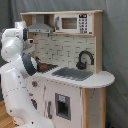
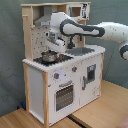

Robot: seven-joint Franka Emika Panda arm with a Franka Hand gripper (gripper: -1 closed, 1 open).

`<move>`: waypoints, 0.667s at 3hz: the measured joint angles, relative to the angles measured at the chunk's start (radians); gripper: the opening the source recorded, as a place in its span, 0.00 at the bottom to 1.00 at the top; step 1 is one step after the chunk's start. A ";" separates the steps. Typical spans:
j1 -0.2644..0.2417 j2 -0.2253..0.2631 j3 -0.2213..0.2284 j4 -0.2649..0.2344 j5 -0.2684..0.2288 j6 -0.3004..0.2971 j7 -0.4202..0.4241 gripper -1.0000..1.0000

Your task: Play with the kitchen

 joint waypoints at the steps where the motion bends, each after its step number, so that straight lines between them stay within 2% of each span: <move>1: 0.000 0.011 -0.019 0.081 -0.012 -0.069 0.000 1.00; 2: 0.000 0.022 -0.031 0.158 -0.041 -0.134 -0.002 1.00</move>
